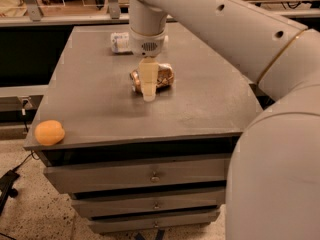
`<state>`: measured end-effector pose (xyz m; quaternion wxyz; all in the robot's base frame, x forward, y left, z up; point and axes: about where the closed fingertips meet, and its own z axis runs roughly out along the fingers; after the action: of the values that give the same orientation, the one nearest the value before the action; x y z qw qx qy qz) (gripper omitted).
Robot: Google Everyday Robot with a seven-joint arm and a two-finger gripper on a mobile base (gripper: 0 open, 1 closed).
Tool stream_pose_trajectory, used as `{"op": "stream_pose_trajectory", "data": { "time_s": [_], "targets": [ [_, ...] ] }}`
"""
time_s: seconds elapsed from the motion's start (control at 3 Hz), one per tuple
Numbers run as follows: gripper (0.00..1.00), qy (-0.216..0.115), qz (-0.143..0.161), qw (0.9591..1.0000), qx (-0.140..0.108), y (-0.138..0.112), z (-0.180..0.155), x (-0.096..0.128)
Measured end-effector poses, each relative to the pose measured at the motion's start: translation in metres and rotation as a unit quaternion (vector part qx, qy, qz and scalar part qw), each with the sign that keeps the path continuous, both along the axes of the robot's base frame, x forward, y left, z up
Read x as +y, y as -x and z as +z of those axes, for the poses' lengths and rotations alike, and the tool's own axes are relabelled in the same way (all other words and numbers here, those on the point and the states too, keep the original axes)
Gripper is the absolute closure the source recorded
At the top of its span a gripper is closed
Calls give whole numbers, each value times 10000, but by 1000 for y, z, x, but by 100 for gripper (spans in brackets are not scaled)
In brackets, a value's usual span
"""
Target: Place orange can upright
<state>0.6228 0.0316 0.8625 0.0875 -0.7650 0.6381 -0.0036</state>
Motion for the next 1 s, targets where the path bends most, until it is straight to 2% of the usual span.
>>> {"op": "stream_pose_trajectory", "data": {
  "time_s": [0.33, 0.67, 1.0],
  "targets": [
    [1, -133, 175, 9996, 170, 6, -11, 7],
    [20, -110, 321, 9992, 212, 12, -18, 14],
    [44, 111, 445, 9988, 152, 18, -27, 16]
  ]
}}
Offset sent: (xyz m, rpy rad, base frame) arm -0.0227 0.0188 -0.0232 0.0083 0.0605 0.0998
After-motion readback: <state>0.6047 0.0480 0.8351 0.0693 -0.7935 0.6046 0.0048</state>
